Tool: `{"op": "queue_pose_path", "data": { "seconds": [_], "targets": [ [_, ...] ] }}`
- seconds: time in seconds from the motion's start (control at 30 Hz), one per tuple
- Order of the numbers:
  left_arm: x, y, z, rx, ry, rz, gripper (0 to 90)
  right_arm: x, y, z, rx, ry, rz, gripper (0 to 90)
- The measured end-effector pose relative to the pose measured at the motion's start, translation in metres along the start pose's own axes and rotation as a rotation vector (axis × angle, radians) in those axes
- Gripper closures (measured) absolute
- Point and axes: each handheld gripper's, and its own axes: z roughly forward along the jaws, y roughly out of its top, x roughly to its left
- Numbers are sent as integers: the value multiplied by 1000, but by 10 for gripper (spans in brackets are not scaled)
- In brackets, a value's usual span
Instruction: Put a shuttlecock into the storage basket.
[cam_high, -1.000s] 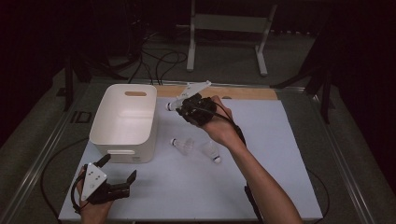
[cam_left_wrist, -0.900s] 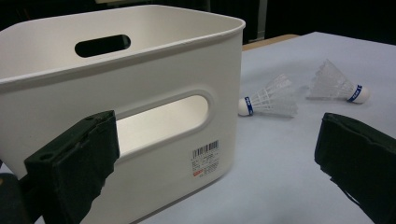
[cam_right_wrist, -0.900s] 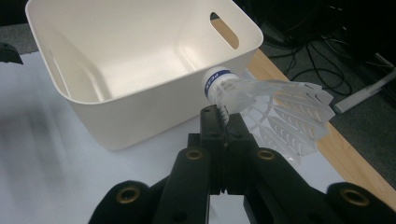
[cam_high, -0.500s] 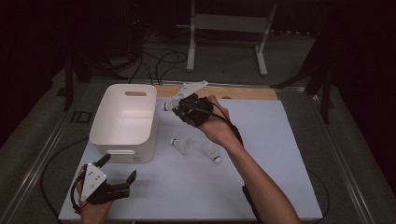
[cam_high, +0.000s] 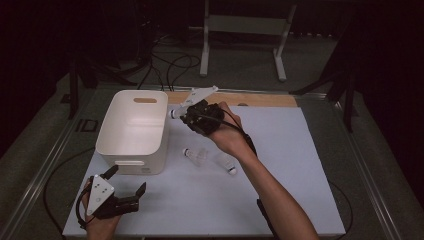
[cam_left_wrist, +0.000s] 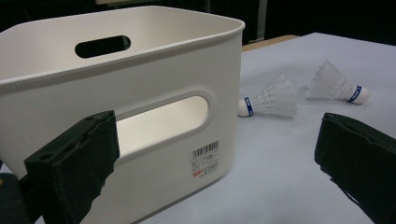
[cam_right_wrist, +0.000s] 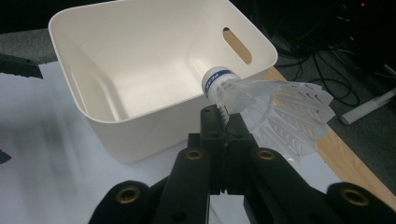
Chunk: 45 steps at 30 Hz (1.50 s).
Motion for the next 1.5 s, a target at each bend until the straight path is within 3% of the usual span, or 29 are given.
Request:
{"op": "queue_pose_path", "data": {
  "seconds": [1.5],
  "targets": [
    [1,-1,0,4,2,-3,4,22,31,19,-47,52,-35,896]
  ]
}}
